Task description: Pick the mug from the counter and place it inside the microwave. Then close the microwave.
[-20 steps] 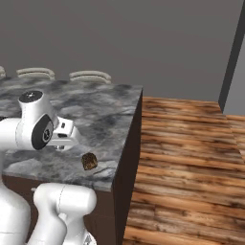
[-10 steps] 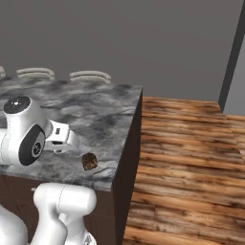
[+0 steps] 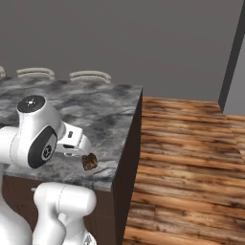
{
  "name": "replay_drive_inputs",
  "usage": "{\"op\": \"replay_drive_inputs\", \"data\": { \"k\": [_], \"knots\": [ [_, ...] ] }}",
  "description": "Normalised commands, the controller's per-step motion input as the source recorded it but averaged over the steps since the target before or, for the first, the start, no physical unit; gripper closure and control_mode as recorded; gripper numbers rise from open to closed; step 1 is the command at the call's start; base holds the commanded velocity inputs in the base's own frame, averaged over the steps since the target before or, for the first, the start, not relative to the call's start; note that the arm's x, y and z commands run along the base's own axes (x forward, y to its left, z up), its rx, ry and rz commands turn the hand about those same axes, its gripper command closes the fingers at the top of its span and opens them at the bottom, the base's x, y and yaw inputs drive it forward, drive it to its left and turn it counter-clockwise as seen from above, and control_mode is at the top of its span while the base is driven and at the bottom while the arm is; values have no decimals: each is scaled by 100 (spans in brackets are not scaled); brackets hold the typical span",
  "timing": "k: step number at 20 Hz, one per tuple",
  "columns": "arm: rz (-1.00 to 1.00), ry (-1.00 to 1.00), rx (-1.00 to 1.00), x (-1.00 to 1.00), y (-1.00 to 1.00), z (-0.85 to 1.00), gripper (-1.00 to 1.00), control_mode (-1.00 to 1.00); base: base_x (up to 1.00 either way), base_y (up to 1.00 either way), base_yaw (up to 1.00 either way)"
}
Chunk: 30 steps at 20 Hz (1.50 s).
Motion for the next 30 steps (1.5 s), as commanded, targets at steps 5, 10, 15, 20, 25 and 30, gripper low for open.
{"op": "replay_drive_inputs", "data": {
  "k": [5, 10, 15, 20, 25, 30],
  "knots": [
    [-4, 0, 0, 0, -2, 0, 100, -100, 0, 0, 0],
    [0, 0, 0, 0, 0, 0, 100, -100, 0, 0, 0],
    [0, 0, 0, 0, 0, 0, 100, -100, 0, 0, 0],
    [0, 0, 0, 0, 0, 0, 100, -100, 0, 0, 0],
    [0, 0, 0, 0, 0, 0, 100, 100, -19, 0, 0],
    [0, 0, 0, 0, 0, 0, 100, 100, -68, -10, -18]
  ]
}}
